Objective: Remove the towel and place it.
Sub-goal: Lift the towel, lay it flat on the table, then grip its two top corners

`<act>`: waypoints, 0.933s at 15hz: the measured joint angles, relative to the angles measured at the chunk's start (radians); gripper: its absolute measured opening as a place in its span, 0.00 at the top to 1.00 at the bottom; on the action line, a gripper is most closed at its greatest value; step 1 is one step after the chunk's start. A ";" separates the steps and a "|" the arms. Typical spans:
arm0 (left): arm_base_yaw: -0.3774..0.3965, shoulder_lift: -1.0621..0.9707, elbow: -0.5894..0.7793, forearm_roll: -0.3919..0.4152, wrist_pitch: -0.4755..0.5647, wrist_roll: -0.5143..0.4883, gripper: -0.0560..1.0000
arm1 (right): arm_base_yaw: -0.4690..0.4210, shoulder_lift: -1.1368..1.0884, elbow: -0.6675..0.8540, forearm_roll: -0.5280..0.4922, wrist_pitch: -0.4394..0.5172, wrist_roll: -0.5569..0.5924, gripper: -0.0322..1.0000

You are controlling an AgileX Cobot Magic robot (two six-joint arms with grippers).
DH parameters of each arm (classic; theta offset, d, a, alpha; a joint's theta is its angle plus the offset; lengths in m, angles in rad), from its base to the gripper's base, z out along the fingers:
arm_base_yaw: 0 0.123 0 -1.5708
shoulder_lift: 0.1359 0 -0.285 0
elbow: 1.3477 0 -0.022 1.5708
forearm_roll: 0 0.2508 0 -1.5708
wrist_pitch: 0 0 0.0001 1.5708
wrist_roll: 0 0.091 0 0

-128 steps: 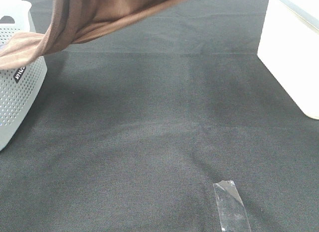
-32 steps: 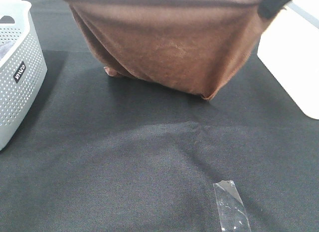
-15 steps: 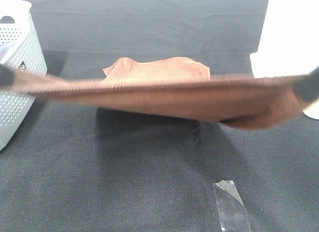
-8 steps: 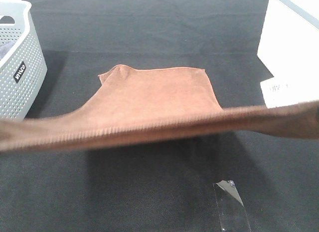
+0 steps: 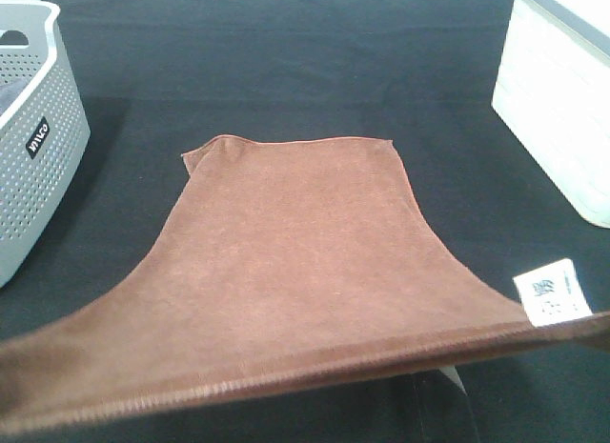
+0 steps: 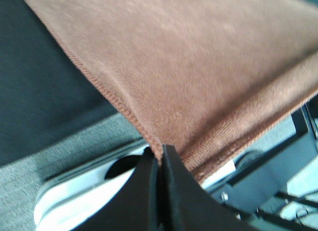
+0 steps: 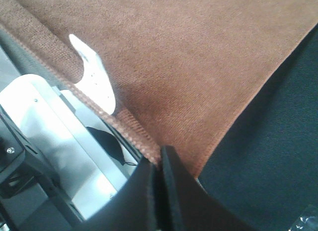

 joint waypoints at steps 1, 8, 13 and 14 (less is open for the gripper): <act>-0.024 0.000 0.021 -0.002 -0.008 -0.025 0.95 | 0.000 -0.019 0.002 0.000 0.001 0.000 0.97; -0.046 -0.008 0.132 -0.083 -0.045 -0.026 0.95 | 0.000 -0.034 0.120 0.045 0.000 -0.068 0.97; -0.046 -0.009 0.132 -0.148 0.021 0.041 0.95 | -0.001 -0.035 0.183 0.095 -0.001 -0.135 0.97; -0.046 -0.009 0.133 -0.161 0.028 0.056 0.95 | -0.002 -0.035 0.192 0.100 -0.002 -0.149 0.97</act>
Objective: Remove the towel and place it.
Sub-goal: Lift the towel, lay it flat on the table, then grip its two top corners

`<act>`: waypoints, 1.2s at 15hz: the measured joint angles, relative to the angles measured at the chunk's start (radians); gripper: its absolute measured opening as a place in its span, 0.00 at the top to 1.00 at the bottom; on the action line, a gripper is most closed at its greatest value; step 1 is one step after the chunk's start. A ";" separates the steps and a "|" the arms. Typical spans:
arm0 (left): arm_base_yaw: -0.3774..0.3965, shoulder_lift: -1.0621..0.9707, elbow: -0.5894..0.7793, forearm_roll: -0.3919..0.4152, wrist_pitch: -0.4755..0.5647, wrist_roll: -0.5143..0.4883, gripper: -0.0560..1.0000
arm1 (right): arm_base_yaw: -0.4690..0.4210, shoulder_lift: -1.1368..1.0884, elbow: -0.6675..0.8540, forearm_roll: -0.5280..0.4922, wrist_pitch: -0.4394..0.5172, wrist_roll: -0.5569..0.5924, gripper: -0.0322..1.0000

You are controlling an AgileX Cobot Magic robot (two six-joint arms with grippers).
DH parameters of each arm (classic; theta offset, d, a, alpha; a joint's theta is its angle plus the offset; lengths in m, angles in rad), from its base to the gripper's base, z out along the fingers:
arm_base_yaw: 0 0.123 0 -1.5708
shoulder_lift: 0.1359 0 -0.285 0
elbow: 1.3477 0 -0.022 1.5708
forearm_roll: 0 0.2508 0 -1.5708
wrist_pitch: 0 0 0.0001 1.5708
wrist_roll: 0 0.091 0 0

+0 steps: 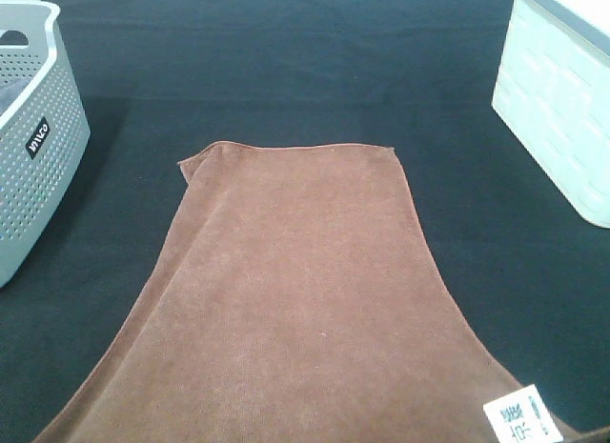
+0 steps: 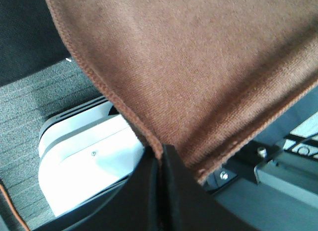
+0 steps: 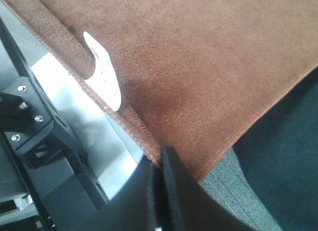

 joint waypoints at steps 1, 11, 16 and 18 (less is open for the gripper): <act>0.000 0.000 0.002 -0.027 0.008 0.047 0.95 | 0.000 0.000 0.014 0.006 0.000 -0.041 0.97; 0.000 -0.001 0.011 -0.141 0.131 0.339 0.95 | 0.393 -0.002 0.038 -0.038 -0.038 -0.218 0.97; 0.000 -0.001 0.011 -0.178 0.158 0.380 0.95 | 0.516 -0.002 0.038 -0.057 -0.059 -0.218 0.97; 0.000 -0.001 0.016 -0.174 0.206 0.387 0.86 | 0.516 -0.002 0.038 -0.105 -0.044 -0.211 0.89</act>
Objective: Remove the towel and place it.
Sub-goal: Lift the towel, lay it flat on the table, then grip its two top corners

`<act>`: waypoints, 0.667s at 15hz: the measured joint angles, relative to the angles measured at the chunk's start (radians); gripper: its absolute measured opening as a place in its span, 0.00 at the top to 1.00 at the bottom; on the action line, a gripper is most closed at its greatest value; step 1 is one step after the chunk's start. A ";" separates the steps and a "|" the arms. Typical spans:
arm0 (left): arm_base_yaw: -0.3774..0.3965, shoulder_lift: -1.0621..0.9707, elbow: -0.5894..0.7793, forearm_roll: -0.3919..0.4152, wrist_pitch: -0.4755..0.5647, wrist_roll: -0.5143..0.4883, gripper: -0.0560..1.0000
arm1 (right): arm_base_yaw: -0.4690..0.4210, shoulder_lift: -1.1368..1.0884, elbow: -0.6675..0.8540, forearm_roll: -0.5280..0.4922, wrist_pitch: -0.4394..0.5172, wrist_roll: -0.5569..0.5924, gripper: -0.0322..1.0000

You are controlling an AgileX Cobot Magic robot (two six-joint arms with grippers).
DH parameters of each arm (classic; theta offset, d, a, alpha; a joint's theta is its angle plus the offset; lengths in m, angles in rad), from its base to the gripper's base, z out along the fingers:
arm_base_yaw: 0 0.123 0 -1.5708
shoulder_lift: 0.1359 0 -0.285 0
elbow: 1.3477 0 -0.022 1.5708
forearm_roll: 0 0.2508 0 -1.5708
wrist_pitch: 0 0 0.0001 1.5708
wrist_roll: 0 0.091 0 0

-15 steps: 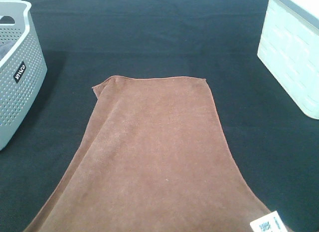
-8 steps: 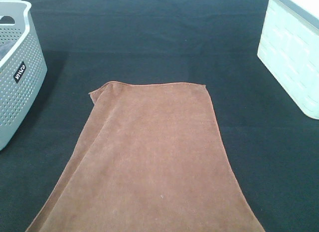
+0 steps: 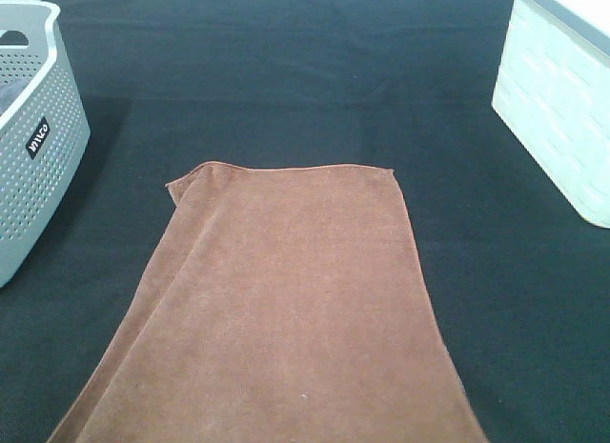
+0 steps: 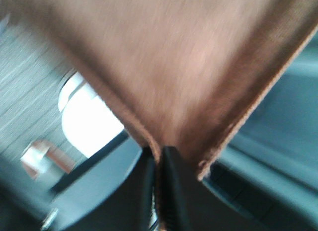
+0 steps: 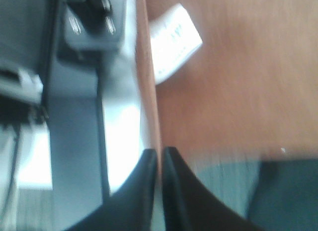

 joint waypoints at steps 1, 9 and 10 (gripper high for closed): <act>0.000 -0.001 0.007 0.002 0.057 0.000 0.73 | 0.000 0.000 0.001 -0.042 0.017 0.001 0.79; 0.000 -0.001 -0.016 -0.049 0.071 0.004 0.18 | 0.000 0.000 -0.019 -0.051 0.028 0.004 0.44; 0.000 -0.001 -0.019 -0.034 0.067 0.004 0.18 | 0.000 0.000 -0.020 -0.061 0.029 0.018 0.44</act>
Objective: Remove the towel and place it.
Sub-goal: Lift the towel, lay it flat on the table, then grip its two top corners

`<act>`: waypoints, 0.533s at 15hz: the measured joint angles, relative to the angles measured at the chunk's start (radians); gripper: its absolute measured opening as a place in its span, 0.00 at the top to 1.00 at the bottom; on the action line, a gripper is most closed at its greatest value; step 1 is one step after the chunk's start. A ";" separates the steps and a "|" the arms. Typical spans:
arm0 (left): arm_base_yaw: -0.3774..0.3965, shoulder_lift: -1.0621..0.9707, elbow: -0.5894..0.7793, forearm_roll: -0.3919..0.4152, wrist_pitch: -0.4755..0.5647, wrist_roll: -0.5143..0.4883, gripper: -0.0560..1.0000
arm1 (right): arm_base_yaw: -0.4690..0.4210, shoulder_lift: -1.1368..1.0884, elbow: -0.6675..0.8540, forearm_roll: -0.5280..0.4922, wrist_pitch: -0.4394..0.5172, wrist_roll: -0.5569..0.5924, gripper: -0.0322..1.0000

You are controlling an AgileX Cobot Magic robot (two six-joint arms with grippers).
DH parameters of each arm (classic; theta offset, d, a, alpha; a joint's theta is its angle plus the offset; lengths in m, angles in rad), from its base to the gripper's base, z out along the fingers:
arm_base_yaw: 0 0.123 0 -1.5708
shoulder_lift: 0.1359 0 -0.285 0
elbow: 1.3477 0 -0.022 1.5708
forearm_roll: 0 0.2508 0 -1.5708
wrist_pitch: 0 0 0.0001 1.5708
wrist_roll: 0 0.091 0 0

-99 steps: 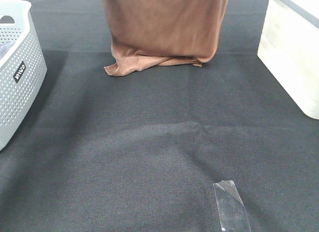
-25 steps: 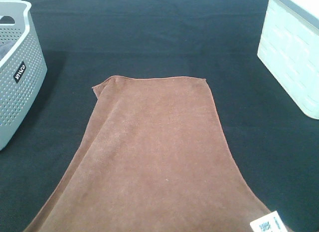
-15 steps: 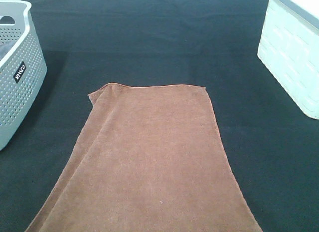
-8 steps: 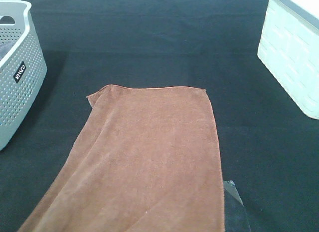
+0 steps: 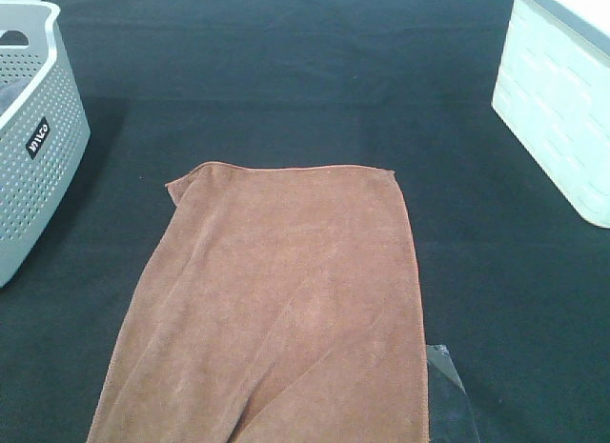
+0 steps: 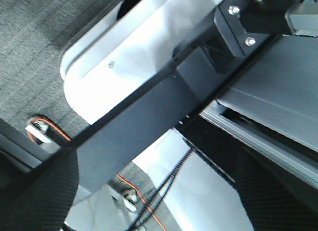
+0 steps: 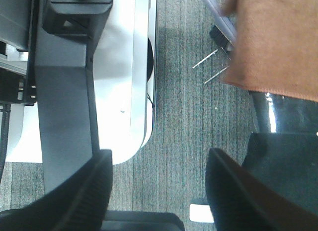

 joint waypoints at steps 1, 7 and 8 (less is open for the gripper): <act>0.000 0.000 -0.011 0.028 0.000 -0.003 0.18 | 0.000 0.000 -0.007 -0.023 -0.001 0.016 0.44; 0.000 0.000 -0.246 0.665 -0.034 -0.240 0.21 | 0.000 0.000 -0.199 -0.285 -0.118 0.293 0.44; 0.000 0.000 -0.275 0.782 -0.050 -0.279 0.22 | 0.000 0.000 -0.214 -0.330 -0.185 0.339 0.44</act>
